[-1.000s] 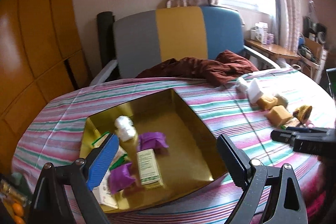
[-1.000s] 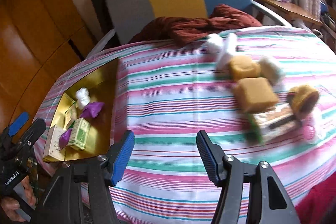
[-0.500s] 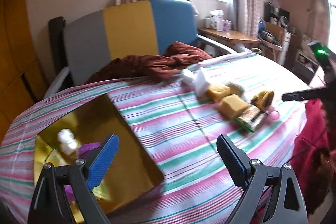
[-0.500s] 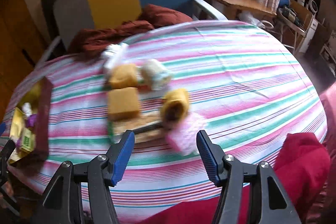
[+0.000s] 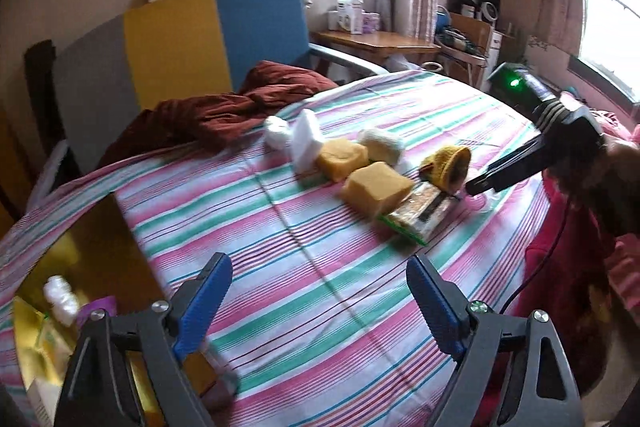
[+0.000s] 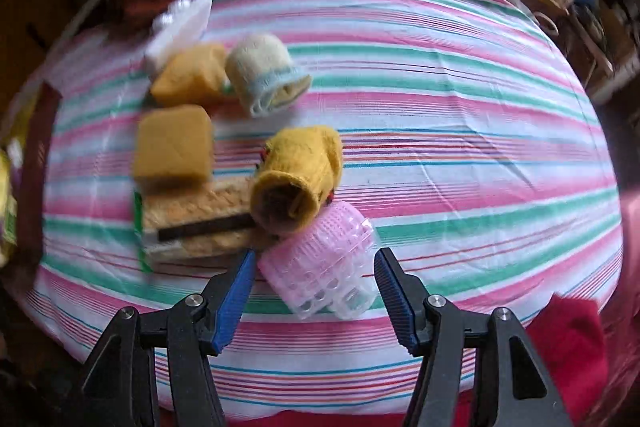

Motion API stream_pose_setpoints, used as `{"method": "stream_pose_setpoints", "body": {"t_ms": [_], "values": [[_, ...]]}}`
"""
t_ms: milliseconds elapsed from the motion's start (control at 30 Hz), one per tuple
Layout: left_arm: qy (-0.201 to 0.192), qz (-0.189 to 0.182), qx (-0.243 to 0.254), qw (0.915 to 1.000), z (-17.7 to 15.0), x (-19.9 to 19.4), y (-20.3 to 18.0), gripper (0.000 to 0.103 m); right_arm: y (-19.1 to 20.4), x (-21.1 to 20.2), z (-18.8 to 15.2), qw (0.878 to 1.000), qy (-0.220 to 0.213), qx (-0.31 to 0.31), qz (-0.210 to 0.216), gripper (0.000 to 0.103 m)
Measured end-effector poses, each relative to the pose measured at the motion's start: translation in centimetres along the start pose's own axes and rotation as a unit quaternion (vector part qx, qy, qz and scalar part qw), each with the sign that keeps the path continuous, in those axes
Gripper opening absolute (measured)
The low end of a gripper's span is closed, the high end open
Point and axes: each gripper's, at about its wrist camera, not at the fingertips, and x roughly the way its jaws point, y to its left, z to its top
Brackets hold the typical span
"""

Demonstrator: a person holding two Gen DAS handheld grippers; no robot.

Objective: Organize objects
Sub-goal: 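Move both grippers back to the pile, right gripper toward the pink hair roller, then grasp the pink hair roller with the right gripper while the left gripper grasps the yellow knitted sock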

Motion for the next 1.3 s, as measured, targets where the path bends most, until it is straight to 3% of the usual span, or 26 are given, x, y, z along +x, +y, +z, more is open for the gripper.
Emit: {"method": "stream_pose_setpoints", "body": {"t_ms": [233,333,467,600,900,1133,1200,1267,1300], "values": [[0.019,-0.041,0.005,0.9990,1.0,2.3,-1.5,0.088,0.2,1.9,0.6,0.997,0.035,-0.064,-0.010,0.066],[0.022,-0.051,0.014,0.9983,1.4,2.9,-2.3,0.088,-0.4,1.7,0.1,0.997,0.037,-0.073,-0.008,0.059],[0.024,-0.077,0.032,0.9962,2.4,4.0,-3.7,0.088,-0.6,0.6,-0.8,0.994,0.033,-0.098,-0.033,0.038],[0.028,-0.102,0.046,0.9934,3.7,5.5,-5.6,0.087,-2.2,0.6,-2.3,0.992,0.048,-0.106,-0.052,0.039],[0.036,-0.163,0.092,0.9818,8.0,10.1,-11.7,0.087,-5.3,0.3,-3.8,0.996,0.045,-0.078,-0.012,0.039],[0.059,-0.186,0.157,0.9681,8.7,14.2,-16.3,0.089,-5.9,0.0,-4.2,0.996,0.042,-0.073,0.005,0.039],[0.071,-0.191,0.164,0.9652,8.7,15.7,-16.9,0.086,-6.1,-0.1,-4.3,0.997,0.041,-0.072,0.006,0.039],[0.094,-0.209,0.168,0.9588,8.4,17.1,-17.3,0.076,-6.6,-0.2,-4.3,0.998,0.041,-0.057,0.001,0.040],[0.105,-0.215,0.171,0.9558,8.2,17.6,-17.4,0.065,-6.7,-0.2,-4.2,0.998,0.039,-0.053,0.006,0.040]]}}
